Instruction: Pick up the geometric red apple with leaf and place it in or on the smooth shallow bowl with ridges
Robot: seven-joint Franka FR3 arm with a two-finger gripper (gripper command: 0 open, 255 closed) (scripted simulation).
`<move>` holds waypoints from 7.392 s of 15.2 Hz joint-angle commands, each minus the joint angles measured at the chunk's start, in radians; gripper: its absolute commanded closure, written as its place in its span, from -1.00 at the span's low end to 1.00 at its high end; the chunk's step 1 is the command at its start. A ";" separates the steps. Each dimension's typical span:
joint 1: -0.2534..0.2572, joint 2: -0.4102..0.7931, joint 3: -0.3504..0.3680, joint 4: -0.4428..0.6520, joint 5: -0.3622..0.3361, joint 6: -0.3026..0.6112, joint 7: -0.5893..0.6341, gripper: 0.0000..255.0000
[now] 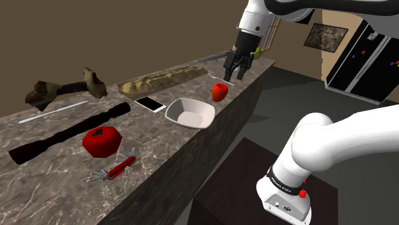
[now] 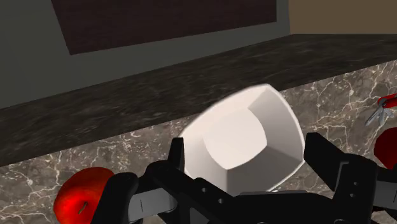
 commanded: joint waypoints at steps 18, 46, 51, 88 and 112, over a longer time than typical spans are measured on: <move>0.112 0.455 0.318 0.256 0.056 0.212 0.285 -1.00; 0.326 1.217 0.494 0.899 -0.280 0.239 0.659 -1.00; 0.326 1.217 0.494 0.900 -0.280 0.239 0.659 -1.00; 0.338 1.188 0.503 1.178 -0.262 -0.064 0.628 1.00; 0.133 0.691 0.430 0.286 0.075 0.456 0.351 -1.00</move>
